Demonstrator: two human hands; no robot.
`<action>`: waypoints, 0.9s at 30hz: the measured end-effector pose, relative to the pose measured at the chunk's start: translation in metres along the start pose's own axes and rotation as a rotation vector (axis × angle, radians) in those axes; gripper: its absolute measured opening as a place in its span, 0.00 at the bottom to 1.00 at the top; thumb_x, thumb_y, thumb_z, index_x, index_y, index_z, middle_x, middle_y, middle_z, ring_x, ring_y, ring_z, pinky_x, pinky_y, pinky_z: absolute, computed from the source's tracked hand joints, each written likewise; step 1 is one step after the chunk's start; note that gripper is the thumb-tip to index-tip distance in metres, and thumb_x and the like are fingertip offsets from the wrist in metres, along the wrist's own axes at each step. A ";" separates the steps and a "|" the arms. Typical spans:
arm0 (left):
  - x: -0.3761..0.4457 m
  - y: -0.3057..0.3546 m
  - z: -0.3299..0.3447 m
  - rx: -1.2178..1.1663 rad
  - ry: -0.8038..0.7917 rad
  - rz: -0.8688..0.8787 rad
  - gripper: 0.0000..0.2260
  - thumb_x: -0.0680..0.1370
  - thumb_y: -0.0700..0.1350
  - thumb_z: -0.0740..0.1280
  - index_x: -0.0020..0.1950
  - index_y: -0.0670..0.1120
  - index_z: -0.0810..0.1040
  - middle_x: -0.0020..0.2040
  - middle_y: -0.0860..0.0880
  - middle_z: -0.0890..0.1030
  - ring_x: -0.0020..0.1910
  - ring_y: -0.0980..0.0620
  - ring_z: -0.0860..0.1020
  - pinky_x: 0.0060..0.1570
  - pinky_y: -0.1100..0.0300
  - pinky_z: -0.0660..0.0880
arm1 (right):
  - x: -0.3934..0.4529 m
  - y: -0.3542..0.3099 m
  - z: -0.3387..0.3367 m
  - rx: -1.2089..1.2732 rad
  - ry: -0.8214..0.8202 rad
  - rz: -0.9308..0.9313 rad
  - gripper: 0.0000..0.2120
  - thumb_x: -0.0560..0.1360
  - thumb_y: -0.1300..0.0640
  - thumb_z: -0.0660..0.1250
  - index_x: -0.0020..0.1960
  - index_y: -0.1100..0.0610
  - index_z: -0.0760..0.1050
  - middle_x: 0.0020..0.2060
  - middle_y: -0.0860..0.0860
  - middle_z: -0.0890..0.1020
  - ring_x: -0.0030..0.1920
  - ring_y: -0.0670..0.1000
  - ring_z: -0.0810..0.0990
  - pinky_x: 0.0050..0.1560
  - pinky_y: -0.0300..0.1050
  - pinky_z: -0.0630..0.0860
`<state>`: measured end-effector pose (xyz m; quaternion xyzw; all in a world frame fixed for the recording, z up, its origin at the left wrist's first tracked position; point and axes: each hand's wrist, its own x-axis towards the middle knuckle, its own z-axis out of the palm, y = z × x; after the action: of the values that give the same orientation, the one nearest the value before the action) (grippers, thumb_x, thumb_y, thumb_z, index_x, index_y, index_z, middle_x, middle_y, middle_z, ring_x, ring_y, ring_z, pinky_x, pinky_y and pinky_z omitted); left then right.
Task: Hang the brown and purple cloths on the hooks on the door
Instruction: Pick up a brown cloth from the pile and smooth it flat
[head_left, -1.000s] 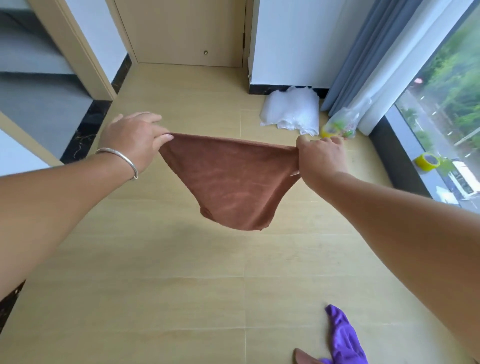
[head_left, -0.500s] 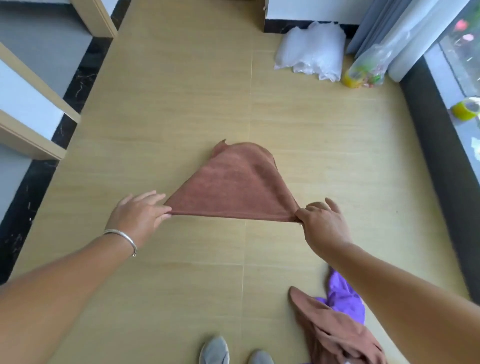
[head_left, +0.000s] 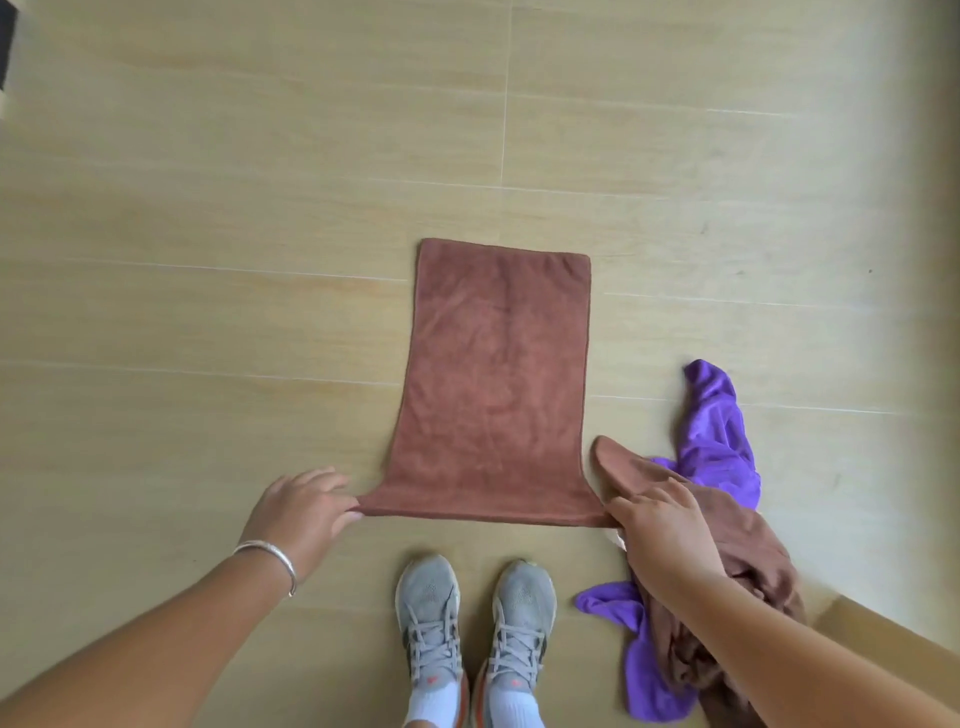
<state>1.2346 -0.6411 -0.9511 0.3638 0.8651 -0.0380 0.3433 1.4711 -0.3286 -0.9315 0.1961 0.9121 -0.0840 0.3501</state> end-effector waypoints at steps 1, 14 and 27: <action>0.002 0.001 0.004 -0.019 0.018 -0.007 0.07 0.75 0.50 0.70 0.49 0.50 0.85 0.59 0.50 0.81 0.63 0.47 0.76 0.59 0.51 0.70 | 0.003 0.000 0.004 0.003 0.032 0.000 0.14 0.53 0.63 0.78 0.33 0.50 0.78 0.24 0.48 0.76 0.33 0.54 0.79 0.50 0.52 0.78; 0.269 -0.019 -0.015 -0.264 0.418 -0.049 0.05 0.75 0.46 0.70 0.46 0.48 0.85 0.58 0.48 0.80 0.57 0.45 0.76 0.58 0.53 0.72 | 0.230 0.075 0.005 0.253 0.430 0.413 0.07 0.75 0.49 0.67 0.52 0.49 0.78 0.40 0.51 0.83 0.47 0.56 0.79 0.48 0.47 0.65; 0.279 0.015 0.161 0.241 0.323 0.337 0.29 0.79 0.65 0.48 0.76 0.53 0.61 0.76 0.46 0.61 0.75 0.47 0.60 0.70 0.44 0.55 | 0.303 0.046 0.116 -0.161 0.245 -0.187 0.33 0.78 0.36 0.52 0.78 0.47 0.49 0.79 0.51 0.48 0.78 0.53 0.45 0.76 0.58 0.45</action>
<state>1.1956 -0.5126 -1.2445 0.5425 0.8250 -0.0244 0.1562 1.3548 -0.2303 -1.2215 0.0905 0.9660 -0.0182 0.2416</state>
